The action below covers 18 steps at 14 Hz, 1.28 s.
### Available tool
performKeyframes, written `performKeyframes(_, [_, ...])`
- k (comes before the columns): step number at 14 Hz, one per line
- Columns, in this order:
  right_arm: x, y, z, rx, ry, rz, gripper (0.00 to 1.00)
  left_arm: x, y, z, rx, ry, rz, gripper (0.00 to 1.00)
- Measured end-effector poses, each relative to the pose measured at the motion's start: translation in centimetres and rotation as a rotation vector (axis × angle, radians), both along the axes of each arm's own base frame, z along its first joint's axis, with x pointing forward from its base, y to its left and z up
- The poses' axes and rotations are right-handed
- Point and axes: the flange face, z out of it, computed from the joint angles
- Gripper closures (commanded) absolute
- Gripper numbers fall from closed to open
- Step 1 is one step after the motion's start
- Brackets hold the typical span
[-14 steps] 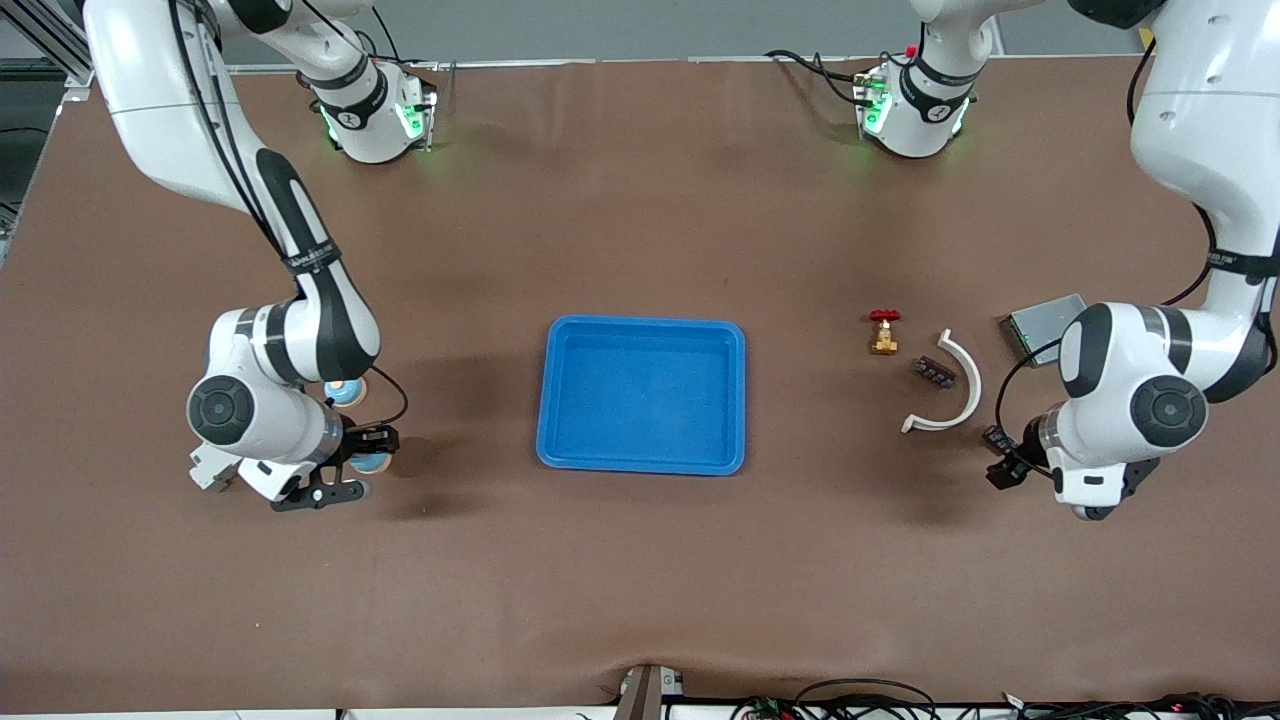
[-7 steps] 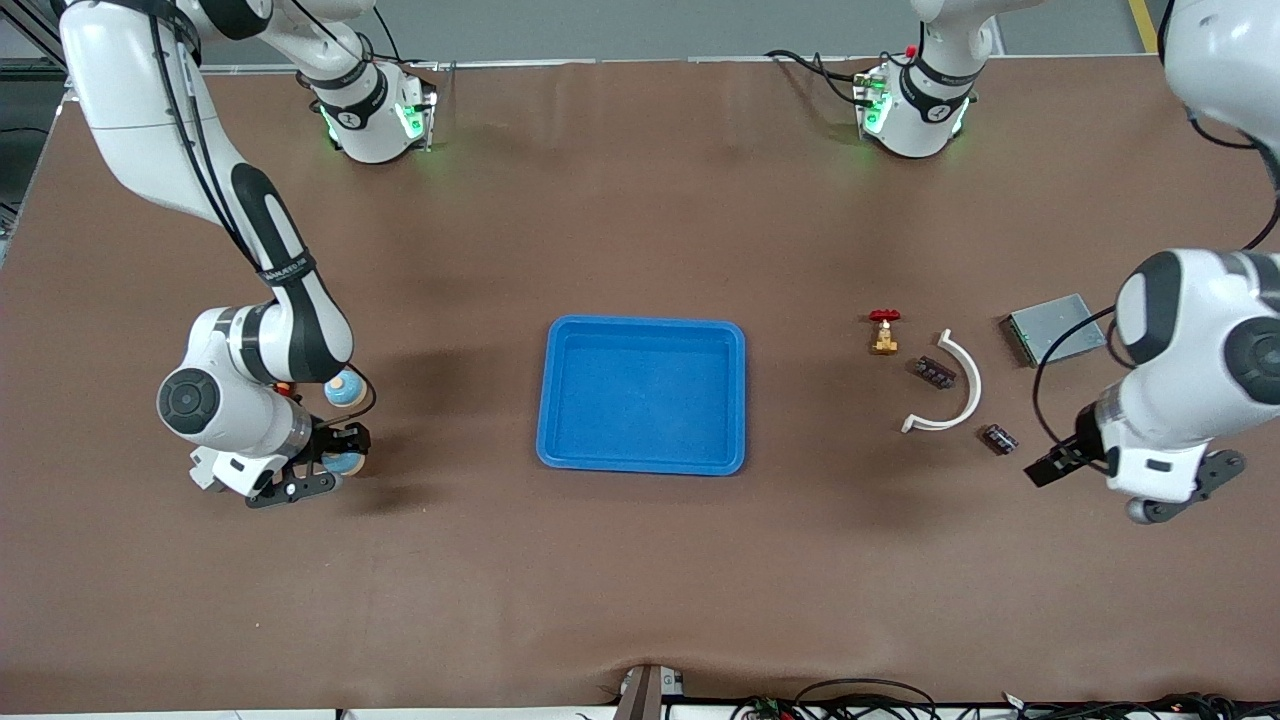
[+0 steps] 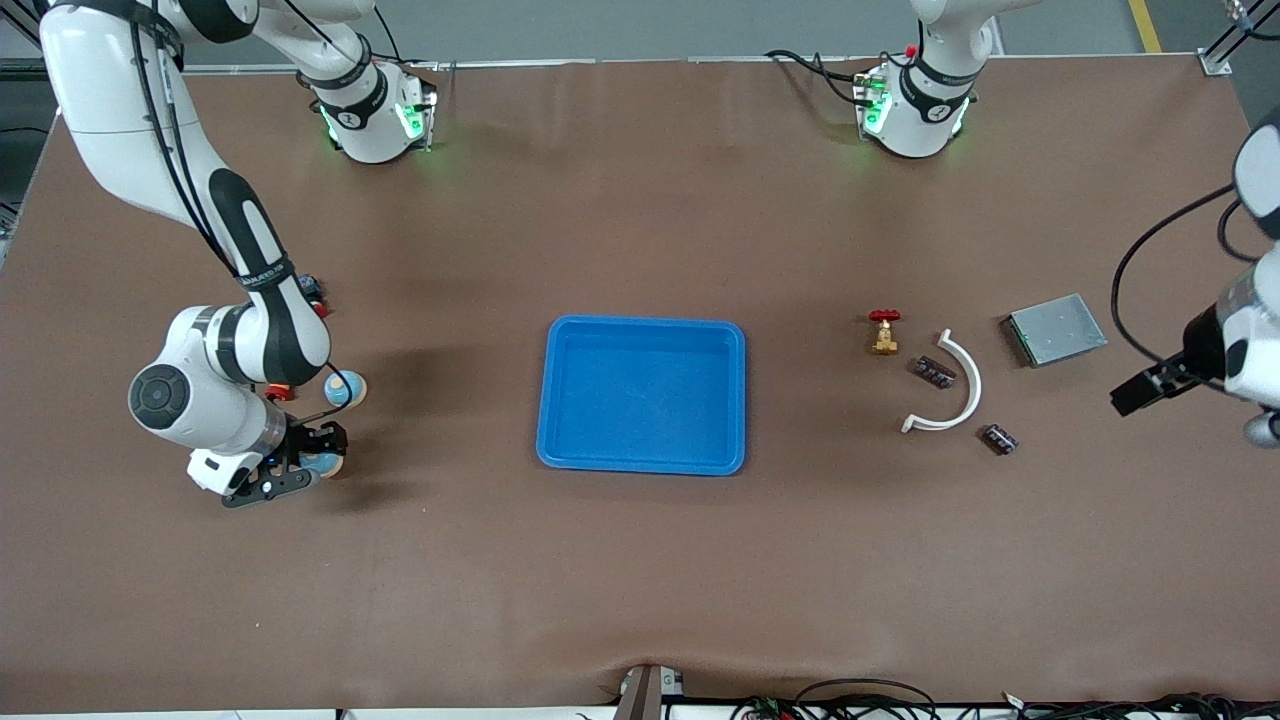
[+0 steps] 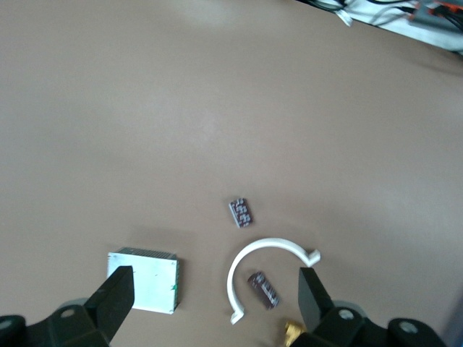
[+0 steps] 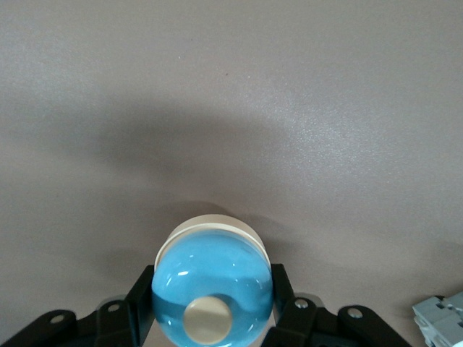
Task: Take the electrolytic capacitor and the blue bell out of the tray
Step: 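Lower the bell beside the first bell while the left gripper returns to rest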
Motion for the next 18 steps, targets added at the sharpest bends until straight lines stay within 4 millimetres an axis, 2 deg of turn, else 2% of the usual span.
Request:
performKeyframes(4, [-0.1, -0.2, -0.3, -0.001, -0.012, 0.010, 1.00, -2.1, -1.1, 3.6, -0.032, 0.002, -0.078, 0.00])
performKeyframes(10, [-0.2, -0.7, -1.6, -0.003, -0.021, 0.015, 1.00, -5.7, -4.6, 7.7, 0.002, 0.038, -0.180, 0.00])
performKeyframes(14, [-0.3, -1.1, -2.3, -0.003, -0.015, 0.009, 1.00, -8.4, -4.6, 10.2, -0.053, 0.058, -0.168, 0.00])
performKeyframes(18, [-0.3, -1.2, -2.5, -0.003, -0.013, 0.008, 1.00, -9.6, -4.3, 10.7, -0.056, 0.075, -0.161, 0.00])
